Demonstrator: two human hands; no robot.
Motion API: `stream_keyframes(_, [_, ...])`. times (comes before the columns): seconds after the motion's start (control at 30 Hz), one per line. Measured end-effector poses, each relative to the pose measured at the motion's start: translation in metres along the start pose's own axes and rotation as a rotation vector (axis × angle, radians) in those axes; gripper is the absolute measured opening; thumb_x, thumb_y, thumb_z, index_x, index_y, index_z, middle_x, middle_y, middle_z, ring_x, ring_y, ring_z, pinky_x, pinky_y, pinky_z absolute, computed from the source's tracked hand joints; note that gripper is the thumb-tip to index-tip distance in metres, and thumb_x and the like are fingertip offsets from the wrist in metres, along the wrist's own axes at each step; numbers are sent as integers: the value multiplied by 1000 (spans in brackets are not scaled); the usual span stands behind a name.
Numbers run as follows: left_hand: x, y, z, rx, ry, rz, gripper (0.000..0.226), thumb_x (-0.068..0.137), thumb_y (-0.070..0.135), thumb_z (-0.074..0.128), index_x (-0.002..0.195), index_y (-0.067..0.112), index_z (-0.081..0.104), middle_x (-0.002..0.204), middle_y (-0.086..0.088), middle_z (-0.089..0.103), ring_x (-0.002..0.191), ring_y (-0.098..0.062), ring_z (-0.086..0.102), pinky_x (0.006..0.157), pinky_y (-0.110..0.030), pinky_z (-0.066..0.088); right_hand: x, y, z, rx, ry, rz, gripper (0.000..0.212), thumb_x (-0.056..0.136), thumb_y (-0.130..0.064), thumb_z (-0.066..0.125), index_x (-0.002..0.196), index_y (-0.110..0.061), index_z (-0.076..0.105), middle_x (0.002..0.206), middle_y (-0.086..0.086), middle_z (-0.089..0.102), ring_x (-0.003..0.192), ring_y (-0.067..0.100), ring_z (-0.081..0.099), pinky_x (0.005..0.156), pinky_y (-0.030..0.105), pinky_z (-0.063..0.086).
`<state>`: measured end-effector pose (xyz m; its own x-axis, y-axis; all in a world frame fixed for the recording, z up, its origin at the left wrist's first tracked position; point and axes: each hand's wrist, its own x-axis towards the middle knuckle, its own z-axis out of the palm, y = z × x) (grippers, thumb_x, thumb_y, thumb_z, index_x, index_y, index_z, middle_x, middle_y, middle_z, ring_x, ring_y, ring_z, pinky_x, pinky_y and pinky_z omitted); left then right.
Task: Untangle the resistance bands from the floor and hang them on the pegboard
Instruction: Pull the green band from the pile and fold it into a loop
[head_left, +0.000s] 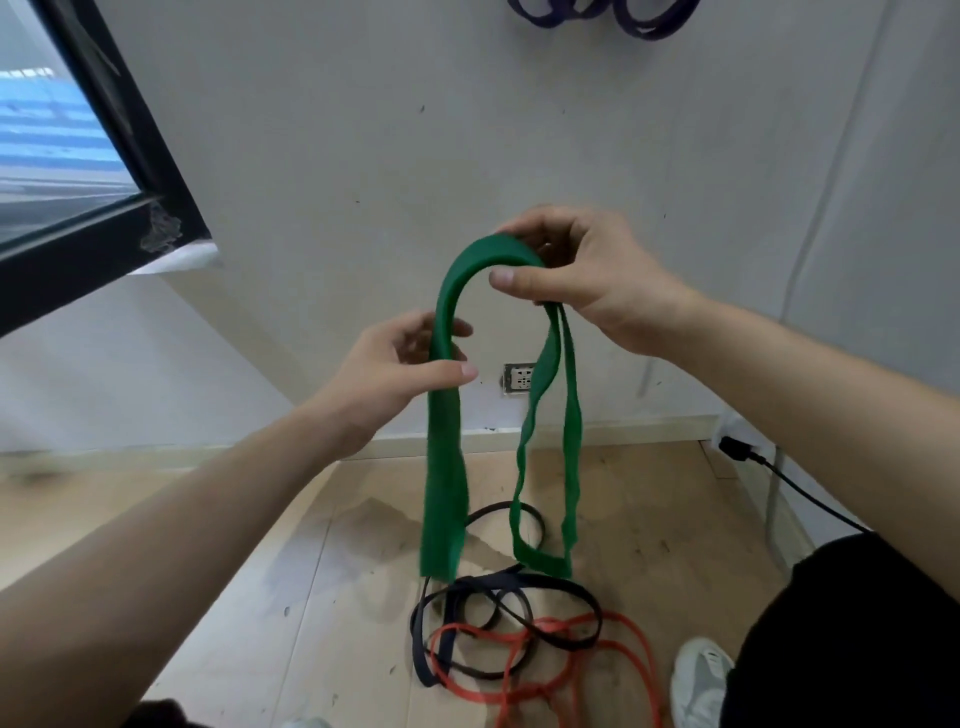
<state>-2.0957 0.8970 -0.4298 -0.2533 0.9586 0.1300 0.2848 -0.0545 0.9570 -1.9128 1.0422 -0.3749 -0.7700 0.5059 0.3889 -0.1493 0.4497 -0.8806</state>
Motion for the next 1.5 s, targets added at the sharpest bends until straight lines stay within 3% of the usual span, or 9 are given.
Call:
stream_keyframes(0.13, [1,15,11,-193,-4,59,45,68,34,83,108,18,71,82,7,70,80,-12,66,81,-27,57,-5,5,5,-130,-117,49,36,79,-21,84,111,-13,71,98,4,74,91,21,71,82,30,59])
stream_keyframes(0.3, [0,17,16,-136,48,61,25,72,31,83,94,22,75,72,7,68,64,-7,56,64,-20,49,-11,19,11,-145,-214,112,44,78,-13,85,116,-11,63,103,17,71,95,34,69,87,45,59])
stream_keyframes(0.5, [0,20,15,-132,112,132,22,69,38,82,88,28,76,70,11,67,64,-5,58,63,-17,49,-25,54,26,-221,-411,309,31,82,-11,80,110,-12,66,96,-2,71,94,13,69,84,27,56])
stream_keyframes(0.63, [1,20,8,-160,176,158,25,70,38,81,90,24,75,69,13,63,63,-5,53,61,-16,46,-30,79,34,-287,-492,395,12,87,-17,76,97,-14,69,96,1,69,96,18,67,94,36,52])
stream_keyframes(0.87, [-3,13,-16,-185,272,91,30,77,33,76,99,13,72,71,1,52,65,-12,48,65,-21,44,-15,70,7,-165,-331,394,27,82,-8,79,106,-9,66,109,18,72,105,31,70,100,47,54])
stream_keyframes(1.03, [-5,2,-29,-168,264,32,25,81,29,74,102,16,70,70,7,54,66,-13,49,69,-27,43,-11,38,-10,-10,-140,269,44,73,-23,76,112,-5,64,112,28,69,104,38,70,96,50,56])
stream_keyframes(1.17, [-4,-2,-22,-121,222,40,29,73,35,83,99,23,75,73,10,66,69,-12,60,74,-27,52,-8,16,-11,18,-43,131,41,78,-29,73,114,-9,67,108,22,72,98,34,72,91,47,59])
stream_keyframes(1.3, [0,4,-7,-128,217,121,31,68,39,84,97,30,77,93,2,78,92,-20,75,88,-28,58,-5,2,-8,11,5,15,31,82,-31,72,110,-18,69,98,9,74,92,29,74,89,43,60])
stream_keyframes(1.5, [3,15,13,-46,224,209,30,83,10,81,110,20,74,104,-2,79,100,-16,75,87,-23,57,-5,0,-2,-115,-28,-96,22,89,-26,72,111,-25,67,101,8,73,95,31,70,90,40,59])
